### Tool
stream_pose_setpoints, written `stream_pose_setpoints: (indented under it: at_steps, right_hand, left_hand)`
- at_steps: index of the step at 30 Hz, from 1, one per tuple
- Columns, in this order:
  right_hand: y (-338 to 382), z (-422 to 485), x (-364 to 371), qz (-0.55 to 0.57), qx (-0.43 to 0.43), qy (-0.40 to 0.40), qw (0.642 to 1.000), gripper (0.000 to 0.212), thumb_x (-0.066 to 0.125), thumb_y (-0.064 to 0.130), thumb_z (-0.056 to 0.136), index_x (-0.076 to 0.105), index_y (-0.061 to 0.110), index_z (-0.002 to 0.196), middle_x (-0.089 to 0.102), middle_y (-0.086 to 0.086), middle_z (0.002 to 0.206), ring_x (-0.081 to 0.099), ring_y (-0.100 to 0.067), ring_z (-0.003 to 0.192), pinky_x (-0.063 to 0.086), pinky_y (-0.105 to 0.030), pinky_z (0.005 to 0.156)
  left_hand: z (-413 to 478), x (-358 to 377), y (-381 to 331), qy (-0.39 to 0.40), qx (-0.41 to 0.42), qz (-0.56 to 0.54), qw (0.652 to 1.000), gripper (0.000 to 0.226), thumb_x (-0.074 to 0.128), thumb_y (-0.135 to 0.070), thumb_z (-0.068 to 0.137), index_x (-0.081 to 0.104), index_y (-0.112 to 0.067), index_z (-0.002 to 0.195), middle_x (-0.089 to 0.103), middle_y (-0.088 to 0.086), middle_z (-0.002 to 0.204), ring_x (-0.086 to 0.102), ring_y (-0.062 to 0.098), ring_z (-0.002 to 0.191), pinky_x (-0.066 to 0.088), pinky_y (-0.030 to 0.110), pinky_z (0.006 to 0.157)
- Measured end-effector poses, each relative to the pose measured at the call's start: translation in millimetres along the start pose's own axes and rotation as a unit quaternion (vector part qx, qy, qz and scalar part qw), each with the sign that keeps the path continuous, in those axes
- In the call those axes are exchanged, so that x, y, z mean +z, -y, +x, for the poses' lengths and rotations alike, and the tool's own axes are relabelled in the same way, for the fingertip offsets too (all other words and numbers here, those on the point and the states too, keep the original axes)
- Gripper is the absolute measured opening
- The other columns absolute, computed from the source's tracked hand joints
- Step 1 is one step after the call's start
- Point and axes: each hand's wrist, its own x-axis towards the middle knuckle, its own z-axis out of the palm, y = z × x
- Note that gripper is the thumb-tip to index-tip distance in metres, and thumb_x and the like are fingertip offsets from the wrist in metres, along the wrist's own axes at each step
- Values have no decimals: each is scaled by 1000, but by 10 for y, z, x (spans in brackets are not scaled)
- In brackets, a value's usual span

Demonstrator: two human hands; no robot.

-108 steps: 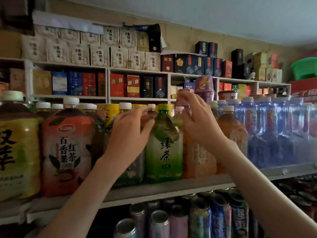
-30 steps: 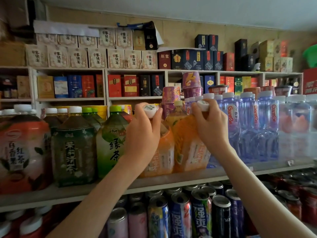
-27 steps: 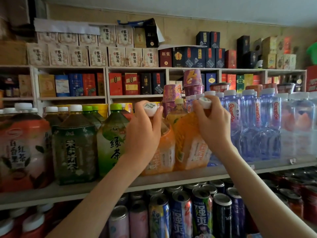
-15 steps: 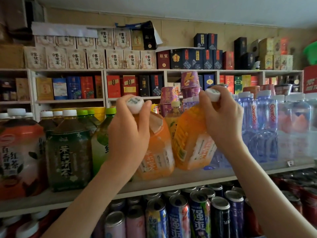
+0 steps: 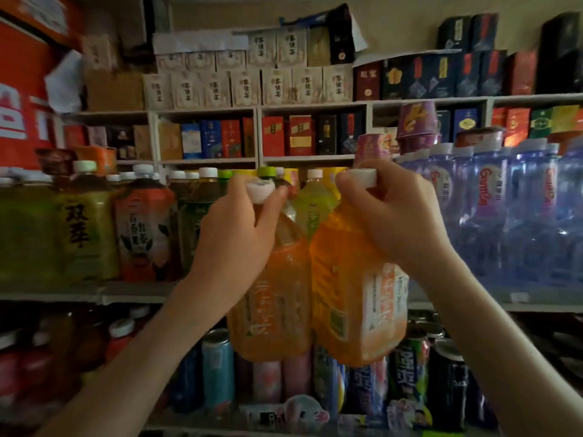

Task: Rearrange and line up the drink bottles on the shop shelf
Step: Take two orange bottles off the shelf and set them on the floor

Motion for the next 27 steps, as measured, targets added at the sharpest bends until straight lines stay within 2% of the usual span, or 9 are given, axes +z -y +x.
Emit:
stream_pose_setpoints:
  at_steps: [2, 4, 7, 11, 15, 18, 23, 25, 27]
  right_hand:
    - [36, -88, 129, 21, 1, 22, 1000, 18, 57, 41, 88, 62, 23, 85, 58, 12, 64, 57, 4, 62, 40, -9, 44]
    - [89, -193, 294, 51, -1, 53, 997, 19, 57, 39, 88, 63, 21, 84, 58, 12, 62, 57, 5, 62, 39, -10, 45]
    - [132, -393, 550, 98, 1, 95, 991, 17, 59, 40, 87, 63, 25, 93, 60, 17, 69, 57, 12, 73, 42, -7, 52]
    - [240, -697, 1003, 166, 1, 173, 971, 23, 56, 43, 85, 62, 23, 97, 61, 16, 69, 59, 7, 69, 45, -13, 49]
    - [440, -1095, 1571, 221, -12, 246, 943, 18, 56, 41, 87, 56, 30, 102, 57, 22, 76, 56, 16, 77, 46, -8, 56]
    - [616, -1460, 1993, 270, -18, 290, 918, 18, 56, 38, 88, 55, 28, 104, 58, 22, 76, 57, 15, 76, 49, -13, 60]
    - [892, -2107, 2741, 334, -27, 330, 882, 22, 53, 29, 93, 53, 17, 112, 56, 11, 63, 57, 1, 54, 37, -11, 43]
    - [1018, -2380, 3077, 349, -19, 346, 871, 24, 50, 32, 94, 52, 18, 113, 53, 9, 57, 54, -3, 48, 33, -11, 41]
    - [1152, -2643, 3399, 353, -17, 363, 862, 24, 47, 37, 93, 49, 22, 112, 53, 9, 59, 55, -3, 50, 35, -12, 43]
  left_hand:
    - [-117, -123, 62, -6, -11, 34, 999, 24, 47, -40, 91, 47, -18, 101, 51, -16, 74, 52, -18, 70, 41, 3, 56]
    - [-266, -290, 109, -13, -29, 84, 996, 31, 44, -42, 89, 48, -15, 102, 49, -18, 71, 54, -9, 60, 40, 6, 51]
    - [-514, -545, 206, -11, -53, 134, 990, 40, 42, -44, 86, 52, -9, 104, 47, -18, 67, 51, 2, 50, 37, 8, 45]
    - [-900, -949, 383, -13, -120, 197, 973, 39, 39, -49, 84, 49, -15, 102, 44, -15, 57, 52, -9, 52, 31, 7, 38]
    - [-1351, -1410, 657, -22, -216, 263, 940, 47, 36, -55, 83, 50, -16, 106, 56, -8, 73, 55, 4, 59, 40, 11, 50]
    - [-1734, -1726, 884, -39, -250, 312, 916, 36, 46, -42, 90, 52, -11, 106, 55, -12, 76, 51, 0, 61, 39, 6, 54]
    - [-2386, -2287, 1293, -91, -315, 388, 861, 41, 49, -37, 93, 50, -5, 118, 62, 5, 92, 59, 20, 78, 32, 16, 60]
    - [-2622, -2560, 1484, -119, -355, 383, 845, 38, 48, -38, 93, 48, -9, 118, 60, 3, 93, 55, 17, 77, 33, 18, 61]
    - [-2838, -2811, 1693, -134, -395, 382, 825, 34, 47, -40, 94, 45, -15, 117, 55, -3, 90, 52, 14, 75, 34, 23, 60]
